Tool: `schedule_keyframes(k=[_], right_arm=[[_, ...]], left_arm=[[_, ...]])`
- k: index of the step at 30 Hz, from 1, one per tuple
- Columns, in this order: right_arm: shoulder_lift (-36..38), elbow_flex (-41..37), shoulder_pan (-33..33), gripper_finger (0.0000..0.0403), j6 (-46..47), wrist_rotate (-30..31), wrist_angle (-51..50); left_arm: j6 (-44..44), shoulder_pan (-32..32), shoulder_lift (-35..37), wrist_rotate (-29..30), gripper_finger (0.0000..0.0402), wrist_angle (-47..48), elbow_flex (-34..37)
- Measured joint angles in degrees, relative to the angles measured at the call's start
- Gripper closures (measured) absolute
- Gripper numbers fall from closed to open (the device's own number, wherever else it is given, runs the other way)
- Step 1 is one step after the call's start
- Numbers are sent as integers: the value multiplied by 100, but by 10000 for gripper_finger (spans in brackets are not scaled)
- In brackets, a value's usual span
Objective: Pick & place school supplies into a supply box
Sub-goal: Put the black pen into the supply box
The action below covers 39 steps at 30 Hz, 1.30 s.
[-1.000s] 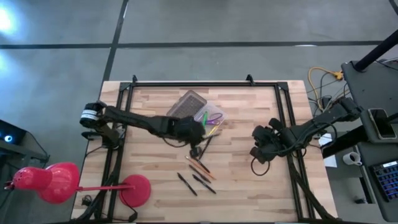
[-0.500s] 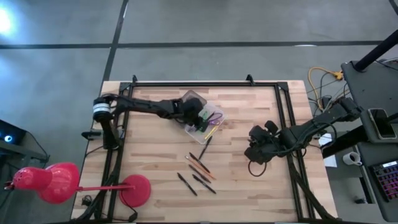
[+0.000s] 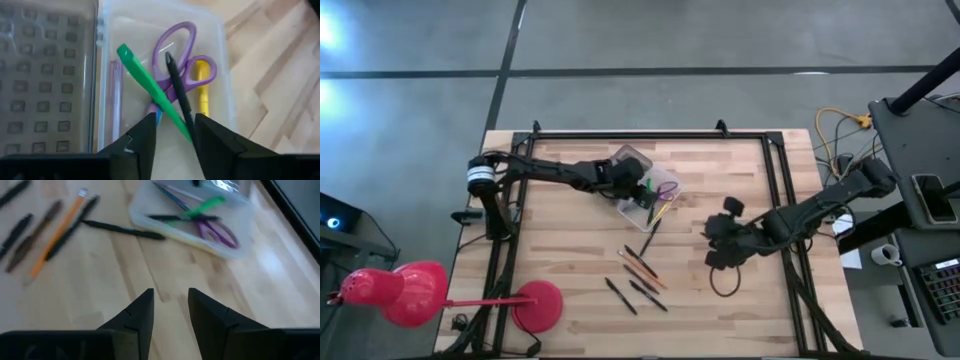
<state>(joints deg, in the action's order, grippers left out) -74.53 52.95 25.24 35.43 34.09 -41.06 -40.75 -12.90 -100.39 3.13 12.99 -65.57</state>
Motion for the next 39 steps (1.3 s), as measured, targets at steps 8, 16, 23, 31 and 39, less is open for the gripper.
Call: schedule_keyframes(k=[8, 16, 23, 31, 39], right_arm=[[-952, 1, -489, 289, -1559, -1647, 1050], [-2089, 781, -912, 284, -3234, -2562, 1309], [-3018, 2021, -1147, 287, -5065, -2918, 1213], [-4119, 3126, -1298, 288, -5869, -2951, 153], [-4784, 3825, -1301, 282, -6331, -2165, -386]], left_arm=[[668, 791, 795, -13, 272, 171, 3], [-573, 1509, 1439, 188, 272, 581, 407], [-2484, 2388, 2113, 1319, 272, 598, 1580], [-4071, 3643, 3207, 2826, 272, -90, 2923], [-4255, 3887, 3617, 3021, 272, -129, 3312]])
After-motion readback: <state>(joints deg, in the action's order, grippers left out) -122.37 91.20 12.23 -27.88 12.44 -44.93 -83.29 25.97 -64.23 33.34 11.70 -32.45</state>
